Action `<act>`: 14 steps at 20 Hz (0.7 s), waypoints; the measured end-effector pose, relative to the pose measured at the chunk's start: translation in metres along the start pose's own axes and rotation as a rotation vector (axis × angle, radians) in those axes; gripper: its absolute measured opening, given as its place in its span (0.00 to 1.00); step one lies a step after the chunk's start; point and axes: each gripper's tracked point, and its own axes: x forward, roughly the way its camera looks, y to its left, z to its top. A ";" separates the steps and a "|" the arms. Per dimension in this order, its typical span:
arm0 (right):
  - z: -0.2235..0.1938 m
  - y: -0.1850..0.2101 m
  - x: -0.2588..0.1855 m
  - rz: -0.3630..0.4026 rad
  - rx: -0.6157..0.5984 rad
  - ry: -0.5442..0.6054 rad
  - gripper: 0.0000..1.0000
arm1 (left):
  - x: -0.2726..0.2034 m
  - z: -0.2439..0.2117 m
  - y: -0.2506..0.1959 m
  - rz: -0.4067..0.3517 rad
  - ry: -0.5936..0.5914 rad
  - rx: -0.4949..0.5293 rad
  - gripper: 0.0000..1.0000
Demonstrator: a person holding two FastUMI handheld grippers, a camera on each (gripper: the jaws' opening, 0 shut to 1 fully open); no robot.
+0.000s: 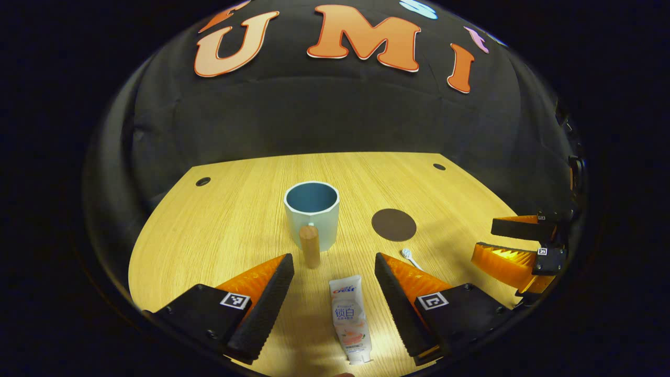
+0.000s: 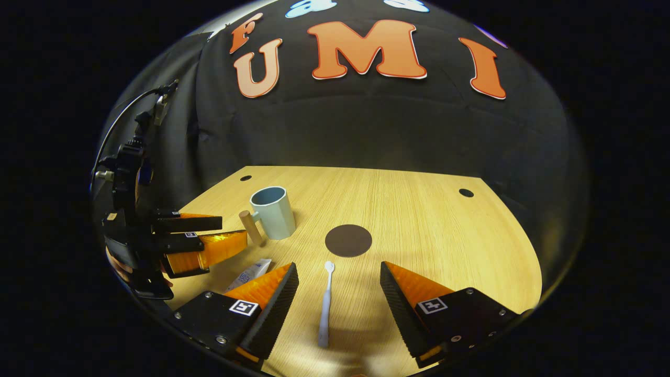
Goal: Put the toothbrush and toothpaste on the desktop into the cup, then pick up the cup and place it on the coaster on the desktop.
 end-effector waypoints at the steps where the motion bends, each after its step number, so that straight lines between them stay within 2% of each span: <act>1: -0.002 -0.002 0.001 0.000 0.006 0.015 0.95 | 0.001 -0.004 0.000 0.002 0.022 0.003 1.00; 8: -0.015 0.001 0.005 0.021 0.013 0.133 0.94 | 0.003 -0.033 -0.006 -0.036 0.195 0.007 1.00; 11: -0.025 -0.003 0.010 0.009 0.017 0.185 0.94 | 0.002 -0.040 -0.001 -0.007 0.266 -0.034 1.00; 14: -0.037 0.002 0.015 0.020 0.018 0.228 0.92 | 0.003 -0.053 -0.003 -0.013 0.331 -0.060 0.99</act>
